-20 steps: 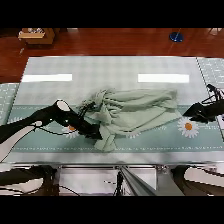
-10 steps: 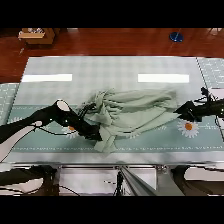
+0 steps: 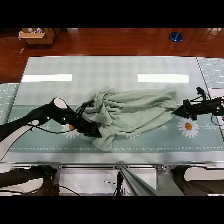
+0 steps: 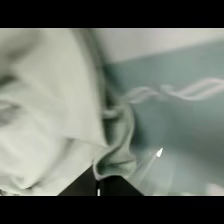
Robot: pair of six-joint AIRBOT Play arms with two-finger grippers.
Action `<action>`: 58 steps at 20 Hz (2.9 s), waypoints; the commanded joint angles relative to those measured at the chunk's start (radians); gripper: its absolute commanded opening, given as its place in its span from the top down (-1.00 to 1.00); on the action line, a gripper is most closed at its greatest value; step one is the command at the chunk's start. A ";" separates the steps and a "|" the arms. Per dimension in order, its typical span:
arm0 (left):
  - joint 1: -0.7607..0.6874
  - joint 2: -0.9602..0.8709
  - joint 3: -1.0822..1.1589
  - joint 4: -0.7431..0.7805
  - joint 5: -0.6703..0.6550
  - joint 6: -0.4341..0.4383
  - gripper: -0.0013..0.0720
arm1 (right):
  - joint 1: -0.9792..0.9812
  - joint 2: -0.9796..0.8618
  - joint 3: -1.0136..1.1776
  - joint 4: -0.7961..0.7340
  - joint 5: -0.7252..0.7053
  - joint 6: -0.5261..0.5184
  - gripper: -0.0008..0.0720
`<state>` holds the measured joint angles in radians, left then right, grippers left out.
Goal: Fold the shirts.
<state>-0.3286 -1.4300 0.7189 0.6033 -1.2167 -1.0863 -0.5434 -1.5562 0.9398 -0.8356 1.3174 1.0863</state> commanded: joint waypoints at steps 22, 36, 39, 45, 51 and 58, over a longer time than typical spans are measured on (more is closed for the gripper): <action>0.342 0.785 1.367 0.383 -0.132 -0.174 0.88 | 0.004 0.937 1.061 -0.052 -0.065 0.381 0.94; 0.356 0.860 1.326 0.497 -0.624 -0.465 0.88 | 0.024 0.924 1.139 -0.269 0.538 0.431 0.94; 0.361 0.829 1.170 0.496 -0.623 -0.452 0.88 | 0.024 0.834 1.085 -0.228 0.537 0.410 0.94; 0.359 0.707 0.806 0.388 -0.325 -0.341 0.88 | 0.027 0.586 0.816 -0.157 0.536 0.374 0.94; 0.355 0.330 0.738 0.251 -0.080 -0.164 0.88 | 0.212 0.274 0.795 -0.287 0.350 0.323 0.94; 0.283 0.033 0.738 0.208 0.258 -0.073 0.88 | 0.295 0.068 0.795 -0.300 -0.147 0.409 0.94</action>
<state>-0.0216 -1.2915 1.4601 0.8391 -1.1305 -1.2030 -0.2752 -1.4090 1.7363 -1.1301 1.3605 1.4487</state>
